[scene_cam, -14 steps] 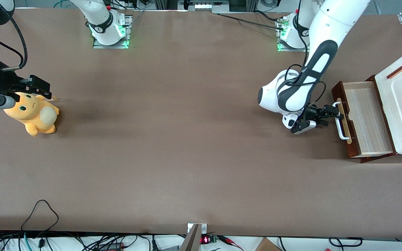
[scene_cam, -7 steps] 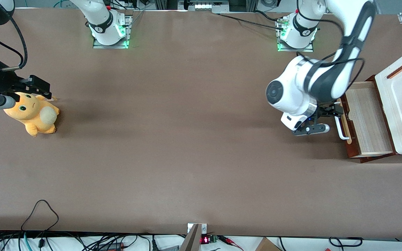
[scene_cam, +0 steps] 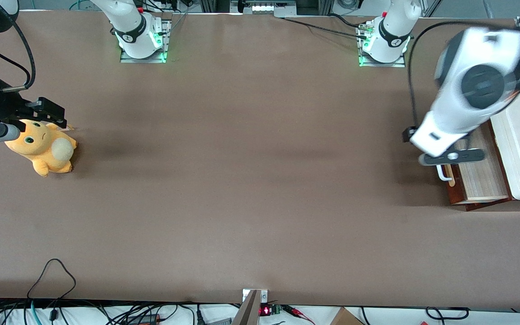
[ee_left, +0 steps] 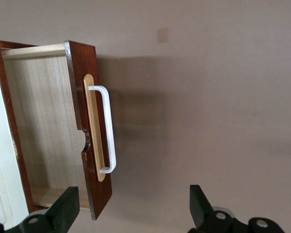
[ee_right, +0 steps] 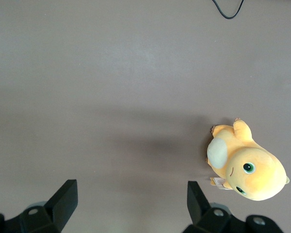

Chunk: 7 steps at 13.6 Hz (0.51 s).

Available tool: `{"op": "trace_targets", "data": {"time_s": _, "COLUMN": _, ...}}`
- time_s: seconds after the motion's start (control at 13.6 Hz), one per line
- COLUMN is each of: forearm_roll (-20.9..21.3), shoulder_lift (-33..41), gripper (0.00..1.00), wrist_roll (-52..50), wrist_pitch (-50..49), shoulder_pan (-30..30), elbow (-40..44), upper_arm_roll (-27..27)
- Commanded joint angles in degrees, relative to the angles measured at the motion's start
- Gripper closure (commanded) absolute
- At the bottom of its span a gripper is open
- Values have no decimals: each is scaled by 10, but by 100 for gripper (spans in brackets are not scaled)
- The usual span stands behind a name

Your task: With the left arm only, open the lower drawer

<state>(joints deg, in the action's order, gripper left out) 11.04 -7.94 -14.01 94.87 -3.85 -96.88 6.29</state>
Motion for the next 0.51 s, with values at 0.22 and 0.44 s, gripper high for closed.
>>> {"op": "trace_targets", "data": {"time_s": 0.22, "forearm_roll": -98, "shoulder_lift": 57, "gripper": 0, "wrist_roll": 141, "wrist_pitch": 1, "shoulder_pan": 6, "elbow": 0, "upper_arm_roll": -58}}
{"op": "trace_targets", "data": {"time_s": 0.44, "forearm_roll": -99, "shoulder_lift": 72, "gripper": 0, "wrist_roll": 153, "wrist_pitch": 1, "shoulder_pan": 12, "elbow": -2, "upper_arm_roll": -57}}
